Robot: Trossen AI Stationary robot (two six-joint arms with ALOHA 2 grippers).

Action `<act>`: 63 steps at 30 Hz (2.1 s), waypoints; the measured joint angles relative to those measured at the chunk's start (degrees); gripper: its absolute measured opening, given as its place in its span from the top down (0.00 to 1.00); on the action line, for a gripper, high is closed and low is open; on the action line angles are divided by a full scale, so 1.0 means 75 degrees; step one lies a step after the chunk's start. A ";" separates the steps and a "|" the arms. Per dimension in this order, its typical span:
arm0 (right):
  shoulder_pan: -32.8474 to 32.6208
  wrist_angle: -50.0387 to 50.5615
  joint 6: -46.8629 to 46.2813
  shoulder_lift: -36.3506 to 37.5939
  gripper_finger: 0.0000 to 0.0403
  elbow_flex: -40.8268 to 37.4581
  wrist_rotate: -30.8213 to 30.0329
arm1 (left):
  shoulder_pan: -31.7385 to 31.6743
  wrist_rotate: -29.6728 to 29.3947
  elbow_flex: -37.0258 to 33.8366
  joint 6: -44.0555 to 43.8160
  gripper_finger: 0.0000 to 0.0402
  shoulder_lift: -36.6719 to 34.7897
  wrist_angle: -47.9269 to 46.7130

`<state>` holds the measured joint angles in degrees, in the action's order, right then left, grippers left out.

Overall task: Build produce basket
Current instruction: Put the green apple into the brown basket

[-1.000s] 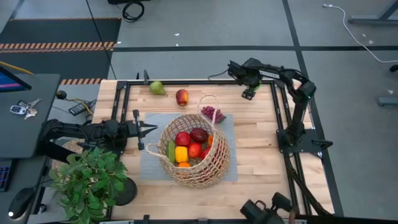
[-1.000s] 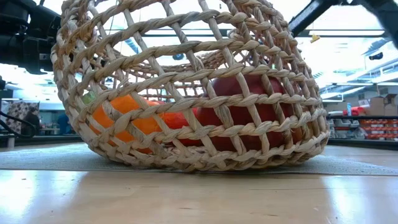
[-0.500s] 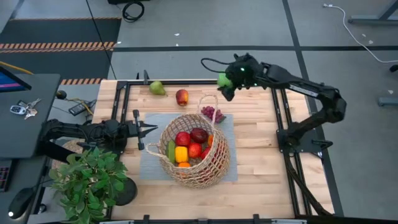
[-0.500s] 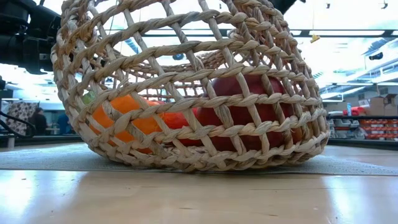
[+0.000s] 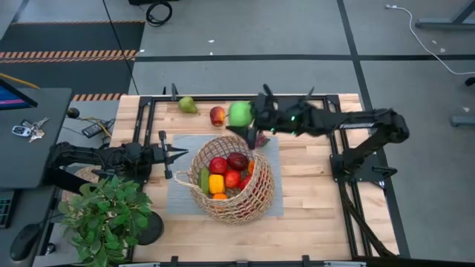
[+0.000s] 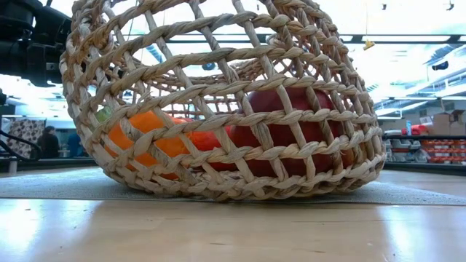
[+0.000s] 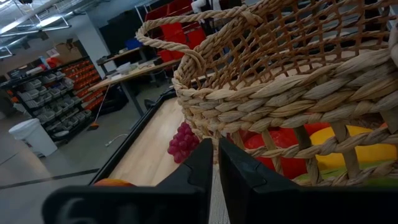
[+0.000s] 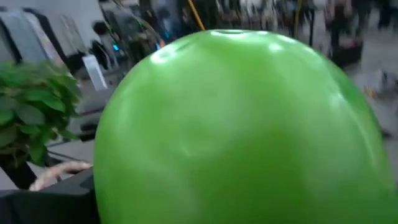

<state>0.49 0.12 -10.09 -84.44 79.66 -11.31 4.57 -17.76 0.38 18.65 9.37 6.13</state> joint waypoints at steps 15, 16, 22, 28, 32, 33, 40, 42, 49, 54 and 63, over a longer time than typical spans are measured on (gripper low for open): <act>-0.0831 -0.2458 0.0865 -0.1783 0.10 -0.0003 -0.0578 | -0.0002 0.0000 -0.0002 0.0000 0.91 0.0000 0.0000; -0.0863 -0.2471 0.0965 -0.1866 0.10 -0.0003 -0.0607 | 0.0000 0.0000 0.0001 0.0000 0.91 0.0000 0.0000; -0.0911 -0.2368 0.2305 -0.2337 0.10 -0.0003 -0.0938 | -0.0001 0.0000 0.0001 0.0000 0.92 -0.0002 0.0000; -0.0912 -0.1967 0.4281 -0.2571 0.10 -0.0003 -0.0970 | -0.0002 0.0000 -0.0002 0.0000 0.92 0.0000 0.0000; -0.0905 -0.1871 0.5617 -0.2614 0.10 -0.0006 -0.1305 | -0.0001 0.0000 -0.0001 0.0000 0.91 0.0000 -0.0003; -0.0900 -0.1890 0.5953 -0.2611 0.09 -0.0003 -0.1469 | -0.0002 0.0001 0.0000 0.0000 0.91 0.0000 -0.0001; -0.0900 -0.1887 0.7757 -0.2608 0.09 -0.0003 -0.2805 | -0.0001 0.0003 -0.0001 0.0000 0.93 0.0000 -0.0006; -0.0910 -0.1888 0.8159 -0.2608 0.09 -0.0003 -0.3162 | 0.0001 0.0000 0.0001 0.0000 0.93 0.0000 -0.0006; -0.1025 -0.1891 0.9714 -0.2605 0.09 -0.0003 -0.3544 | -0.0001 0.0000 -0.0001 0.0000 0.92 0.0000 -0.0006; -0.1087 -0.1914 0.9875 -0.2602 0.09 -0.0003 -0.3547 | 0.0000 0.0000 0.0000 0.0000 0.91 0.0000 -0.0006; -0.1093 -0.1950 0.7638 -0.2599 0.09 -0.0003 -0.3471 | -0.0001 0.0000 0.0001 0.0000 0.93 0.0000 -0.0006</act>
<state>-7.70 -14.51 47.20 -103.94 79.64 -37.35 4.57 -17.76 0.38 18.65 9.37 6.09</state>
